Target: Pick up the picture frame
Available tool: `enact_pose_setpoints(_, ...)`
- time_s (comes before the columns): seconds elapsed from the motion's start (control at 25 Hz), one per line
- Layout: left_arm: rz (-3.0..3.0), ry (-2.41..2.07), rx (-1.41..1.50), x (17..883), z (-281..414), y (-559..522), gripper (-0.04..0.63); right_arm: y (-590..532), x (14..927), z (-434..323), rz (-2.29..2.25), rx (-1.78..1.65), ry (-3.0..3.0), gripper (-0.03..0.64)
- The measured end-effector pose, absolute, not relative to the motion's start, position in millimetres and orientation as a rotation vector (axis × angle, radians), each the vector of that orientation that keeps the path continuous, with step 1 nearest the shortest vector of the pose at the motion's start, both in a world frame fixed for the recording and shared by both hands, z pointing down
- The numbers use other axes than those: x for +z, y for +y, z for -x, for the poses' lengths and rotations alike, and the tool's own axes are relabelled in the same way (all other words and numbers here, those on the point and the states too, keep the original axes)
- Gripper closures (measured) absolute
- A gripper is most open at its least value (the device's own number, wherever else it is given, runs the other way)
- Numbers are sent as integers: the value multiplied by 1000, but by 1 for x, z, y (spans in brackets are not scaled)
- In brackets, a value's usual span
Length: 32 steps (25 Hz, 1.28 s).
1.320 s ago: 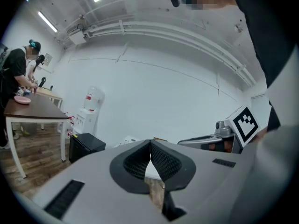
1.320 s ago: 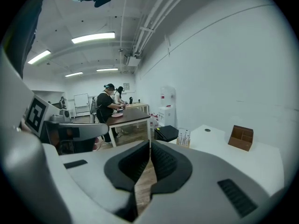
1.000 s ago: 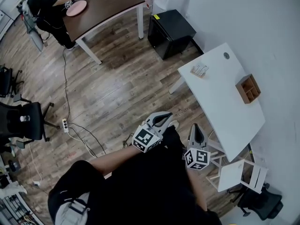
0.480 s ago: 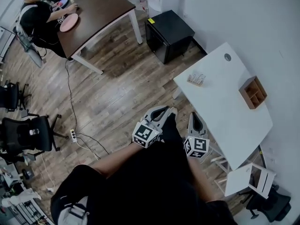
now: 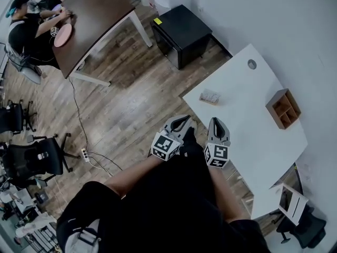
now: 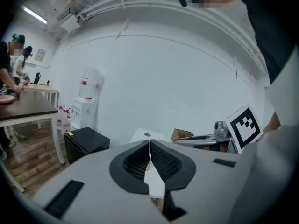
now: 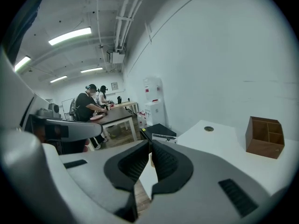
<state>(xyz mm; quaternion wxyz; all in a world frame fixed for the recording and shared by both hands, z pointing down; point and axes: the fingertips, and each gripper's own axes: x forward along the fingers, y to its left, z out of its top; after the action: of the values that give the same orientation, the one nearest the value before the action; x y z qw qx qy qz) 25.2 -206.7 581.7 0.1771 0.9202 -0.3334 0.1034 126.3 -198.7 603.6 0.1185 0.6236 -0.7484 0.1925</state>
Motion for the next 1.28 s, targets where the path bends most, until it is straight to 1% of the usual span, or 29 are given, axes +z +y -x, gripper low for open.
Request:
enact_pose_setpoints(0.16,-2572,-944,333,606,-46,-234,580,-227,631,-143,-1787,582,-2154,580)
enact_pose_setpoints(0.36,-2543,-992,362,627,-56,-261,578,-248,666,-162,-1737,671,-2116,580)
enact_pose_setpoints(0.6,-2507,-979,458,665,-68,-280,577,-263,704,-168,-1626,705,-2087,578)
enact_pose_setpoints(0.76,-2475,-936,541,692,-72,-285,526,-264,727,-172,-1609,776,-2051,575)
enact_pose_setpoints(0.96,-2371,-886,589,723,-77,-287,491,-268,748,-171,-1541,808,-2032,552)
enact_pose_setpoints(1.08,-2365,-870,634,734,-79,-287,485,-272,755,-170,-1514,832,-2024,520)
enact_pose_setpoints(1.28,-2350,-862,712,757,-83,-289,483,-277,762,-172,-1516,878,-2019,518)
